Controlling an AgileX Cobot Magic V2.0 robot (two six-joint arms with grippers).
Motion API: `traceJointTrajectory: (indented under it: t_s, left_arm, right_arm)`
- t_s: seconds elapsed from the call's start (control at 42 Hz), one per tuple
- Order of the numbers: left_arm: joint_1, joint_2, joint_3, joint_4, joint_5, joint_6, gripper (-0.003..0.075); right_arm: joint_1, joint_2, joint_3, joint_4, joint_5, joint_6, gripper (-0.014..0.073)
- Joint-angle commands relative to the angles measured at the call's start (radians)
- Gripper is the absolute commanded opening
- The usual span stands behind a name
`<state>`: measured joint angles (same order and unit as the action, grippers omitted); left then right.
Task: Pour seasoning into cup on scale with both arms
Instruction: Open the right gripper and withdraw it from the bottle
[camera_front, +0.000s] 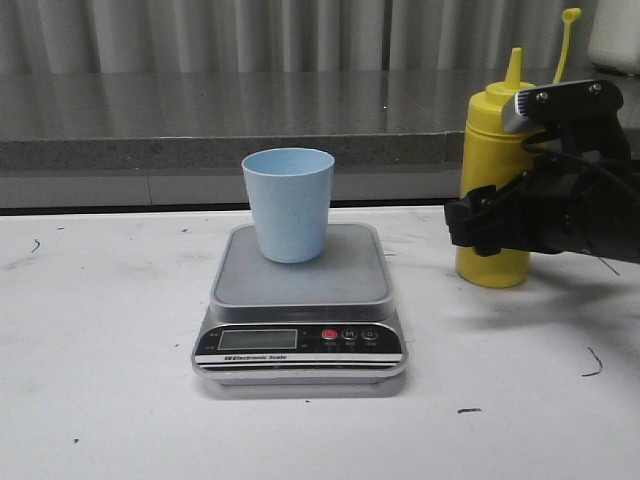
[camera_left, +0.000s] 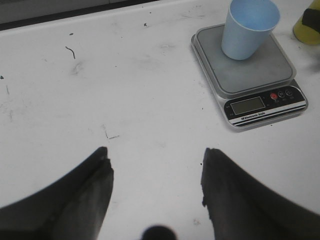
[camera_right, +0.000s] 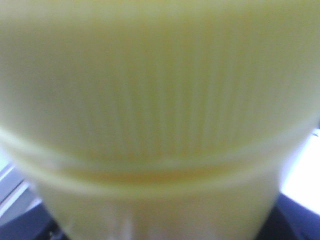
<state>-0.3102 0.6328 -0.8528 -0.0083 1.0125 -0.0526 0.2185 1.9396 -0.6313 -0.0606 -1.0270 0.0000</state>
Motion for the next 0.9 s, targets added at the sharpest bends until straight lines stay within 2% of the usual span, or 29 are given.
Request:
traceJointTrajectory:
  t_s: [0.0,0.167,0.214,0.5,0.595,0.714,0.786,0.881]
  left_arm:
    - [0.003,0.002,-0.025,-0.008,-0.068,-0.006,0.0386]
    - [0.003,0.002,-0.025,-0.008,-0.068,-0.006,0.0386]
    - [0.003,0.002,-0.025,-0.008,-0.068,-0.006,0.0386]
    - [0.003,0.002,-0.025,-0.008,-0.066,-0.006,0.0385]
    - [0.003,0.002,-0.025,-0.008,-0.066,-0.006,0.0386]
    - [0.003,0.002,-0.025,-0.008,-0.066,-0.006,0.0386]
    - [0.003,0.002,-0.025,-0.008,-0.066,-0.006,0.0386]
    - [0.003,0.002,-0.025,-0.008,-0.066,-0.006,0.0385]
  right_arm:
    - [-0.007,-0.042,-0.022,0.026,-0.127,-0.011,0.0367]
    - [-0.007,-0.046,-0.021,0.026,-0.102,-0.009,0.0580]
    - [-0.007,-0.048,-0.018,0.026,-0.084,-0.009,0.0615]
    - [-0.007,-0.142,0.073,0.027,-0.063,-0.009,0.0614]
    - [-0.007,-0.205,0.121,0.027,-0.012,0.000,0.0614]
    - [-0.007,-0.318,0.176,0.021,0.163,0.028,0.0614]
    - [-0.002,-0.406,0.185,-0.010,0.349,0.067,0.0614]
    - [0.013,-0.536,0.171,-0.072,0.672,0.142,0.0614]
